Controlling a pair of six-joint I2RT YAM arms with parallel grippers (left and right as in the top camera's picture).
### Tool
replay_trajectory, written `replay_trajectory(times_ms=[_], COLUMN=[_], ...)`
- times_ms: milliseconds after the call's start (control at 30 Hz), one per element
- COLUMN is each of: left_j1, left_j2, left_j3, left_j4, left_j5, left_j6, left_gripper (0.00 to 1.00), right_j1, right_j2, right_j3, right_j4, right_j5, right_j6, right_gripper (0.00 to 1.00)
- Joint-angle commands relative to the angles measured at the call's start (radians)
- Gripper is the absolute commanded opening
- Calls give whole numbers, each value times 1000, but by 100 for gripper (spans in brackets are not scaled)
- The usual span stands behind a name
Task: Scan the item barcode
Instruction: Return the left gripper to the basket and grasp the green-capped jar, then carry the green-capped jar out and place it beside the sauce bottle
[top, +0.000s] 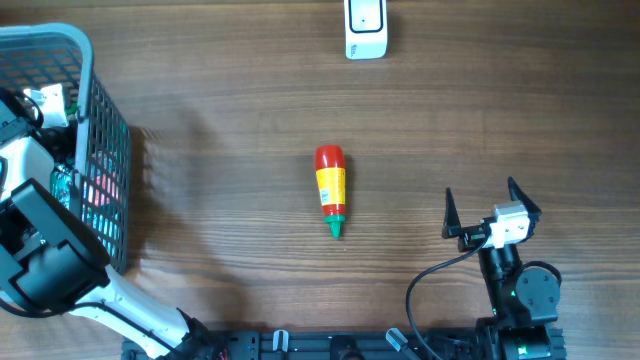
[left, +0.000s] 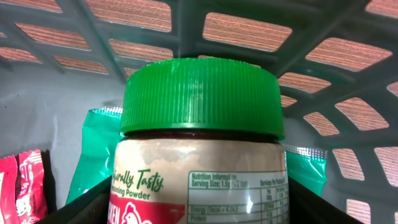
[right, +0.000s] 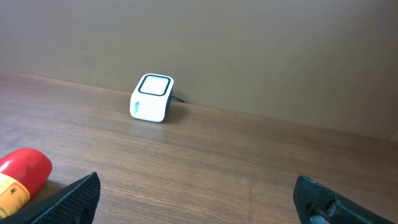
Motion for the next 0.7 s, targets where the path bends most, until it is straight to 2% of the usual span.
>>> replay_trajectory(times_ms=[0, 133, 400, 467, 567, 667], left_j1=[5, 11, 38, 36, 19, -43], left_j2=[-77, -243, -584, -642, -728, -762], left_j3=[13, 15, 15, 15, 14, 14], left_j4=[-10, -3, -11, -19, -34, -77], left_j5=[6, 7, 33, 95, 290, 418], left_j6=[-29, -36, -226, -258, -347, -397], left_gripper=[70, 67, 67, 67, 67, 67], right_j1=[3, 3, 3, 3, 3, 3], right_j2=[2, 2, 2, 2, 2, 2], right_j3=[-1, -1, -1, -1, -1, -1], right_j4=[2, 2, 2, 2, 2, 3], right_j5=[-9, -9, -9, -9, -9, -9], right_j6=[-13, -13, -13, -13, -12, -12], right_gripper=[100, 100, 100, 100, 100, 100])
